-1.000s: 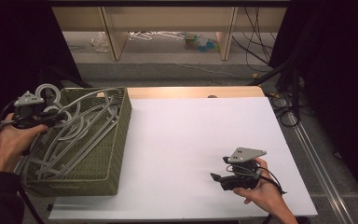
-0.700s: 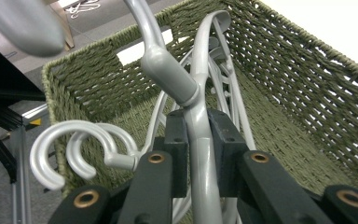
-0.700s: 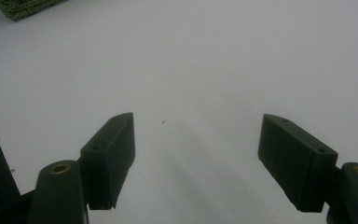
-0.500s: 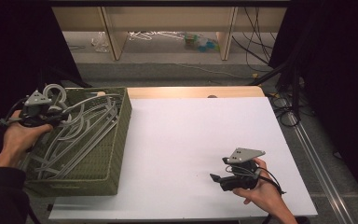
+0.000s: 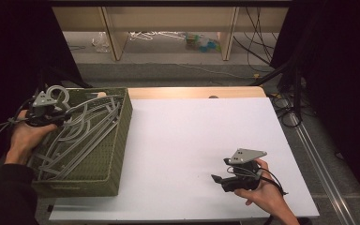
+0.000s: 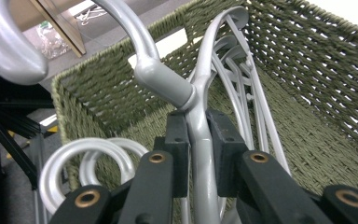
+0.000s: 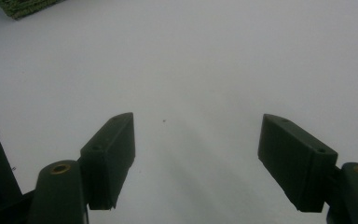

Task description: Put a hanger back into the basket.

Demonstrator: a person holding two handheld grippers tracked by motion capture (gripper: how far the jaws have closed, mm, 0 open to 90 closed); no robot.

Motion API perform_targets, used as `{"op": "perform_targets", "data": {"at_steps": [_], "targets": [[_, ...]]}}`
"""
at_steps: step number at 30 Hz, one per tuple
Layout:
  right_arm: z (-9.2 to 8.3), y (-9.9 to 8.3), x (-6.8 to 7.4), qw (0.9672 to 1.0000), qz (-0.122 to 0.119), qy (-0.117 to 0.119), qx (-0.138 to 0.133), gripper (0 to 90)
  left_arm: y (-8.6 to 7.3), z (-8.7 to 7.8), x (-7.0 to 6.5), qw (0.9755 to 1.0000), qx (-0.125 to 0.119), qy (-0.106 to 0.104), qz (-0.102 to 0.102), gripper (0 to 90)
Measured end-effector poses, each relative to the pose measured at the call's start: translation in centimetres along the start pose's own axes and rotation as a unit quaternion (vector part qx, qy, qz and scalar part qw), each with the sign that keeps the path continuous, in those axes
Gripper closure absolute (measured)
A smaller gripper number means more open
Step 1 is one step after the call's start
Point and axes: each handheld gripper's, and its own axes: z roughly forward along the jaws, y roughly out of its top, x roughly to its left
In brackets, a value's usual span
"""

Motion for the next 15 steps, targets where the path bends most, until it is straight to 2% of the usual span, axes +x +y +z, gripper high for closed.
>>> {"op": "perform_targets", "data": {"at_steps": [5, 8, 11, 13, 15], "targets": [[0.1, 0.0, 0.0, 1.0000, 0.002, 0.001, 0.000, 28.3, -0.8, 0.4, 0.2, 0.9998, 0.002, -0.003, -0.021, 79.3], [0.0, 0.0, 0.0, 1.0000, 0.003, 0.002, 0.001, 28.3, -1.3, 0.8, 0.2, 0.9996, 0.011, 0.000, -0.024, 79.2], [0.0, 0.0, 0.0, 1.0000, 0.002, 0.002, 0.001, 28.3, -1.9, 1.2, 0.1, 0.9994, 0.020, -0.006, -0.028, 79.3], [0.1, 0.0, 0.0, 1.0000, 0.001, 0.002, 0.002, 28.3, -2.3, 1.5, 0.0, 0.9990, 0.020, -0.012, -0.038, 79.3], [0.1, 0.0, 0.0, 1.0000, 0.001, 0.001, 0.001, 28.3, -2.6, 1.7, -0.1, 0.9988, 0.029, -0.012, -0.037, 79.4]]}}
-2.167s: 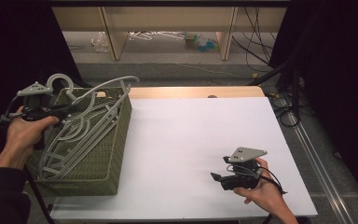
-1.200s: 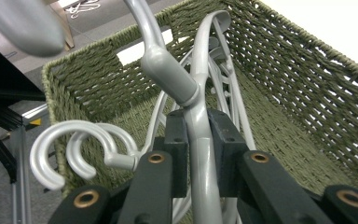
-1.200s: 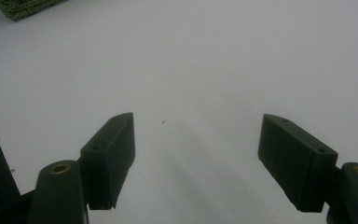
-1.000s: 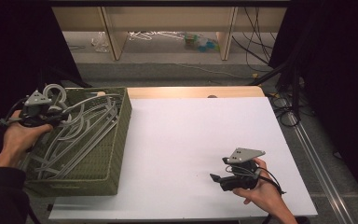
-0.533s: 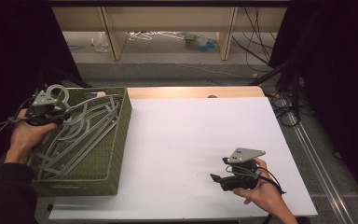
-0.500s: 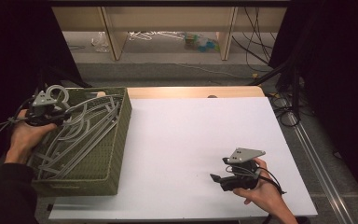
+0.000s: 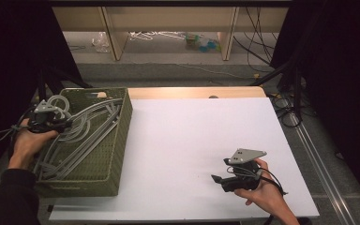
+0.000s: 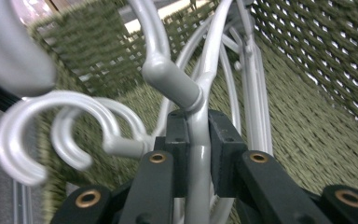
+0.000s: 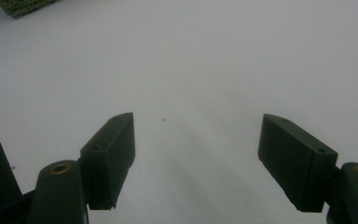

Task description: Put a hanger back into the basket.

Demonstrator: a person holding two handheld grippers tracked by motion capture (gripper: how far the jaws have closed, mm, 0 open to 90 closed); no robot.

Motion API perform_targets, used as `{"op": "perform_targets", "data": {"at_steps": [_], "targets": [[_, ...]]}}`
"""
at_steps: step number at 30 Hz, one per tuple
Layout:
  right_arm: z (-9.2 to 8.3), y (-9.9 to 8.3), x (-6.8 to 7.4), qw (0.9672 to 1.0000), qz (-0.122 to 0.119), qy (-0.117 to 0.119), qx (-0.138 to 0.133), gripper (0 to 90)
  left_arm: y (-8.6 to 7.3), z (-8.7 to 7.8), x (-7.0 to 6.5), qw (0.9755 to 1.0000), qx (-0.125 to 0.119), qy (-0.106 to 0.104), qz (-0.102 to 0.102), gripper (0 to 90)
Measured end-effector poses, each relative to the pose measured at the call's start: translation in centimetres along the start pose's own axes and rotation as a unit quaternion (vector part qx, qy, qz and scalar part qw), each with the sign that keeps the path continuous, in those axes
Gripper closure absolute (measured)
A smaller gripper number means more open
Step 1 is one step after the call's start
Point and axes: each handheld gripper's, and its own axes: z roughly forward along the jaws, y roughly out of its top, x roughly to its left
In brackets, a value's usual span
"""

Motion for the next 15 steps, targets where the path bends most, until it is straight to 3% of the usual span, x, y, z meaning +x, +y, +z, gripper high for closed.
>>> {"op": "perform_targets", "data": {"at_steps": [3, 7, 15], "targets": [[0.0, 0.0, 0.1, 1.0000, 0.002, 0.002, 0.001, 28.3, -0.3, 0.3, 0.0, 0.9999, -0.008, 0.005, -0.007, 79.3], [0.1, 0.0, 0.0, 1.0000, -0.001, 0.000, 0.000, 28.4, -0.3, 0.3, -0.2, 0.9999, 0.004, 0.011, -0.006, 79.2], [0.0, 0.0, 0.1, 1.0000, 0.003, 0.002, 0.001, 28.4, -0.8, 1.4, -0.3, 0.9978, 0.031, 0.052, -0.028, 74.2]]}}
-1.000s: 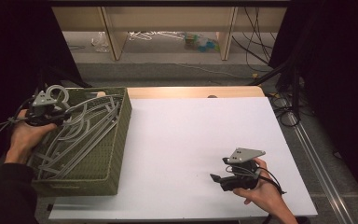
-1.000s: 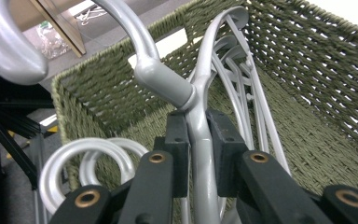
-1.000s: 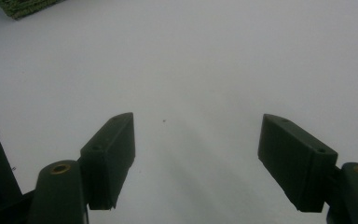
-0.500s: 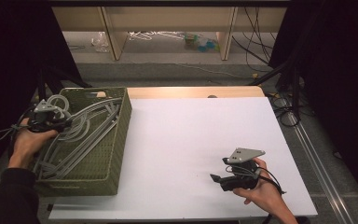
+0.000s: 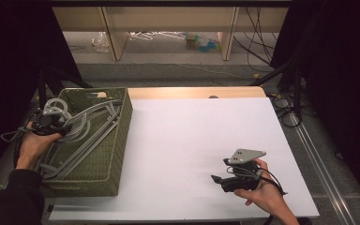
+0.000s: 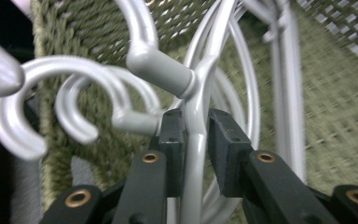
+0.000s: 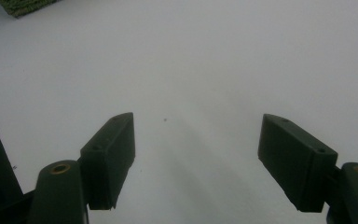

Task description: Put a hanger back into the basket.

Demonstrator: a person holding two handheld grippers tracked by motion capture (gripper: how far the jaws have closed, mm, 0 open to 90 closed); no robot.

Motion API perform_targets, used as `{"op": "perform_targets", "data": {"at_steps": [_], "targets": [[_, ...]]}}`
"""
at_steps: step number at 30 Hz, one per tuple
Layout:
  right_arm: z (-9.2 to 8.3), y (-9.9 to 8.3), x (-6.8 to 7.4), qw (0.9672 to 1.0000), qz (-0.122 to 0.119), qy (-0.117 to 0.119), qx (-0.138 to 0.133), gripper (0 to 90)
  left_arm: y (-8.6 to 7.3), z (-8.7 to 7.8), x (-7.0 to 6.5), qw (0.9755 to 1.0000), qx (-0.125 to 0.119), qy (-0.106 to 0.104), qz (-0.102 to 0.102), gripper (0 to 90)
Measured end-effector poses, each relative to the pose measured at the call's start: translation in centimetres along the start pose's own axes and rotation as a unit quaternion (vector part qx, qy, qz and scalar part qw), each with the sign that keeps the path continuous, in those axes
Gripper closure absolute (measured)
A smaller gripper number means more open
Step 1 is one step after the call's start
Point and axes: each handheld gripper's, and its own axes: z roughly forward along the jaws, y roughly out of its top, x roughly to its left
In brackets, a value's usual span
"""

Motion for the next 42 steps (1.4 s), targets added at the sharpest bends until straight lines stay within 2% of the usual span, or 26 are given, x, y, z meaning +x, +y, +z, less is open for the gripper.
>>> {"op": "perform_targets", "data": {"at_steps": [5, 9, 10, 12, 18, 19, 22, 24, 27, 29, 30, 34, 36, 37, 39, 42], "targets": [[0.0, -0.1, -0.1, 1.0000, -0.004, -0.002, 0.000, 28.4, -0.3, 0.0, 0.4, 0.9997, 0.012, 0.009, -0.017, 67.7], [0.0, 0.0, -0.1, 1.0000, -0.003, -0.001, -0.001, 28.3, -0.4, -0.6, 0.4, 0.9993, -0.006, 0.017, -0.033, 60.9], [0.0, 0.0, -0.1, 1.0000, -0.002, -0.001, -0.001, 28.3, -0.3, -0.8, 0.4, 0.9988, -0.011, 0.019, -0.044, 57.7], [0.0, 0.0, -0.1, 1.0000, 0.000, -0.002, -0.001, 28.3, -0.2, -1.2, 0.3, 0.9984, -0.021, 0.017, -0.050, 54.9], [0.0, 0.0, -0.1, 1.0000, 0.000, -0.002, -0.001, 28.3, 0.1, -2.6, -0.3, 0.9971, -0.052, 0.001, -0.056, 47.8], [0.0, 0.0, -0.1, 1.0000, 0.000, -0.001, -0.001, 28.3, 0.1, -2.8, -0.3, 0.9974, -0.050, -0.003, -0.052, 46.4], [0.0, 0.0, -0.1, 1.0000, -0.001, -0.003, -0.004, 28.3, 0.0, -3.4, -0.5, 0.9956, -0.064, -0.017, -0.066, 43.9], [-0.1, 0.0, -0.1, 1.0000, 0.001, -0.004, -0.005, 28.2, 0.0, -3.5, -0.9, 0.9929, -0.085, -0.018, -0.081, 42.5], [0.0, 0.0, -0.1, 1.0000, 0.001, -0.005, -0.004, 27.2, 0.0, -4.1, -1.5, 0.9899, -0.099, -0.035, -0.096, 38.8], [0.0, 0.0, -0.2, 1.0000, 0.003, -0.006, -0.005, 26.6, 0.1, -4.5, -2.1, 0.9890, -0.109, -0.044, -0.090, 38.7], [0.0, -0.1, -0.2, 1.0000, 0.001, -0.006, -0.007, 26.5, 0.2, -4.8, -2.4, 0.9894, -0.109, -0.046, -0.084, 37.9], [0.0, 0.0, -0.3, 0.9999, -0.001, -0.007, -0.010, 25.4, 0.5, -5.9, -3.7, 0.9843, -0.138, -0.062, -0.092, 34.0], [0.0, 0.0, -0.3, 0.9999, -0.001, -0.007, -0.012, 24.0, 0.7, -6.2, -4.2, 0.9827, -0.146, -0.068, -0.092, 31.8], [0.0, 0.0, -0.3, 0.9999, 0.000, -0.007, -0.012, 23.7, 0.8, -6.5, -4.6, 0.9806, -0.155, -0.079, -0.090, 31.0], [0.0, 0.0, -0.2, 0.9999, 0.009, -0.009, -0.010, 22.3, 0.9, -6.9, -5.4, 0.9787, -0.164, -0.087, -0.087, 29.3], [0.0, 0.0, -0.2, 0.9998, 0.012, -0.009, -0.012, 21.9, 1.0, -7.3, -6.9, 0.9771, -0.173, -0.099, -0.075, 26.5]]}}
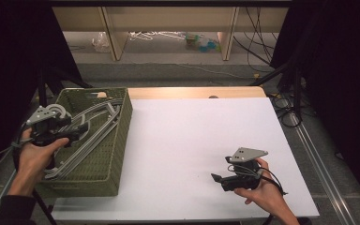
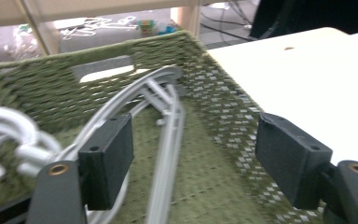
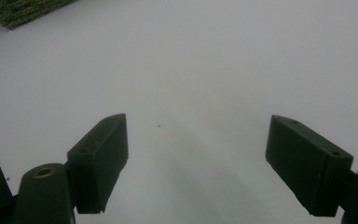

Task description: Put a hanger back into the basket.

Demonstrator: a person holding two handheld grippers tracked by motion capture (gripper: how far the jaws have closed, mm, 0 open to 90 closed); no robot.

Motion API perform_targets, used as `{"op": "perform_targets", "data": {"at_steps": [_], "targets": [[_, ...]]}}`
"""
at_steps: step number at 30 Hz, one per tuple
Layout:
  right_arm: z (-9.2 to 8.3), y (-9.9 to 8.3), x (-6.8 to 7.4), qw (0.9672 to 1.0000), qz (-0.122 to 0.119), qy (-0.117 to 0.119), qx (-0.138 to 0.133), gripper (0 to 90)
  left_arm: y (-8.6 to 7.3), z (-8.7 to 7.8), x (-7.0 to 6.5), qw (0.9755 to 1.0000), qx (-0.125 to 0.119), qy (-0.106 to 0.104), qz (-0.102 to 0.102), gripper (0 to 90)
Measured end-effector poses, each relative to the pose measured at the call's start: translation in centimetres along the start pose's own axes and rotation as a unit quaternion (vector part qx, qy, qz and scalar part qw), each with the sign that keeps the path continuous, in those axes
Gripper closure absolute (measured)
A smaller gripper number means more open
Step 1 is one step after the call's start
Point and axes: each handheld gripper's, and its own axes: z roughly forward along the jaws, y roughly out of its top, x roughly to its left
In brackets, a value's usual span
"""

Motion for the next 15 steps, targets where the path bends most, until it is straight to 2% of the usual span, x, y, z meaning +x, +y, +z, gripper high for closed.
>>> {"op": "perform_targets", "data": {"at_steps": [9, 15], "targets": [[0.1, 0.0, -0.2, 0.9999, -0.005, 0.001, -0.014, 21.2, -0.2, 0.3, -3.3, 0.9992, -0.015, -0.038, 0.007, 22.6], [0.2, -0.1, -0.3, 0.9997, -0.004, 0.004, -0.022, 20.8, -0.3, 0.7, -4.7, 0.9982, -0.024, -0.054, 0.008, 20.7]]}}
